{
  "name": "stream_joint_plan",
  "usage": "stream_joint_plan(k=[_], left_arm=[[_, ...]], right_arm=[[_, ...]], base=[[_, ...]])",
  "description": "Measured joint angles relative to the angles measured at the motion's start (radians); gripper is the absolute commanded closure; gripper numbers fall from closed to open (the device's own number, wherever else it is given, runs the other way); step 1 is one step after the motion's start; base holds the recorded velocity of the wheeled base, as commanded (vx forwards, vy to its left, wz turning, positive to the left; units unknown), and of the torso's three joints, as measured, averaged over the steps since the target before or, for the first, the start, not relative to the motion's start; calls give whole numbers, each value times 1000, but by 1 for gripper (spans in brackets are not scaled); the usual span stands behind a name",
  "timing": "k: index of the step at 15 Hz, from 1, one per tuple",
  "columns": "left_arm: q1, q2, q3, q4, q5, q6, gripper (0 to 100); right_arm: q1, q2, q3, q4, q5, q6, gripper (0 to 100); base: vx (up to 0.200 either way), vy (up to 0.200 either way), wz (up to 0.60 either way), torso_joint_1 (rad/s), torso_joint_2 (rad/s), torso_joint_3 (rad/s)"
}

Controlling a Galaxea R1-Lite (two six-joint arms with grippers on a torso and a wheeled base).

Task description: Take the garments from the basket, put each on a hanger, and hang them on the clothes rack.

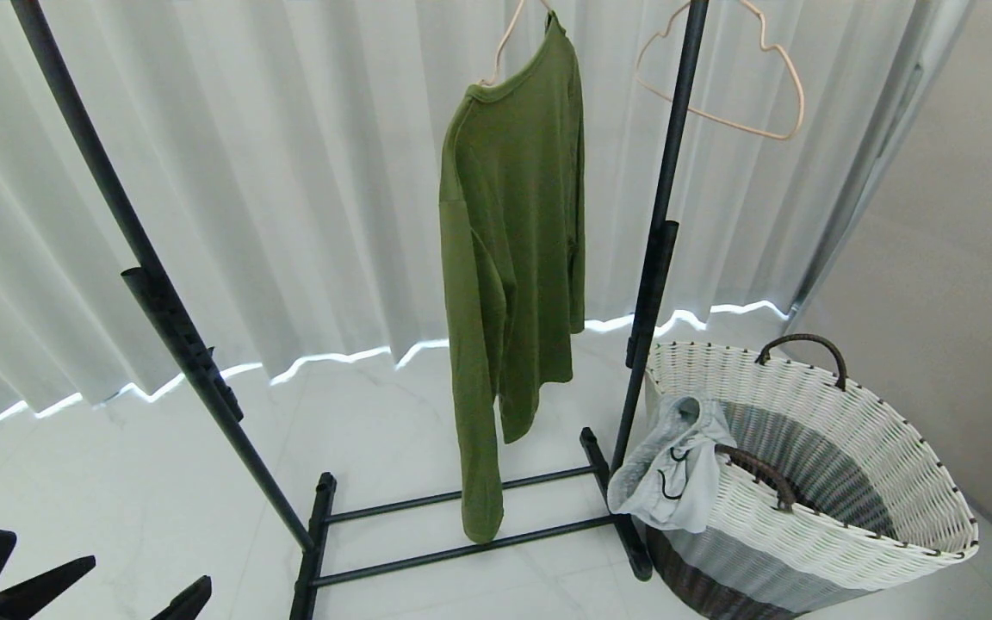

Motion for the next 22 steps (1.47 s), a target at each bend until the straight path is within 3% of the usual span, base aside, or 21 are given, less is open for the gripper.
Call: stream_joint_plan(k=[2, 3, 5, 7, 10, 12, 14, 18, 22], left_arm=[[-1, 21, 0, 1, 14, -230, 0], [-1, 30, 2, 30, 26, -284, 0], [-9, 40, 8, 62, 28, -296, 0], [-31, 46, 18, 66, 33, -237, 0], [-38, 45, 48, 67, 50, -43, 0], [-38, 40, 53, 67, 53, -26, 0], [-39, 36, 54, 66, 53, -26, 0], [-40, 21, 55, 66, 53, -25, 0], [-40, 6, 55, 66, 53, 21, 0]], right_arm=[[0, 1, 12, -46, 48, 7, 0], [0, 5, 18, -60, 54, 15, 0], [0, 29, 24, -89, 57, 49, 0], [0, 63, 26, -125, 55, 70, 0], [-43, 109, 50, -124, 57, 72, 0], [-95, 134, 72, -124, 72, 72, 0], [-120, 149, 81, -127, 136, 72, 0], [-134, 183, 85, -141, 195, 74, 0], [-134, 245, 92, -211, 324, 79, 0]], base=[[0, 0, 0, 0, 0, 0], [0, 0, 0, 0, 0, 0], [0, 0, 0, 0, 0, 0], [0, 0, 0, 0, 0, 0], [0, 0, 0, 0, 0, 0], [0, 0, 0, 0, 0, 0], [100, 0, 0, 1, 4, 1], [200, 0, 0, 1, 5, 2], [200, 0, 0, 2, 5, 1]])
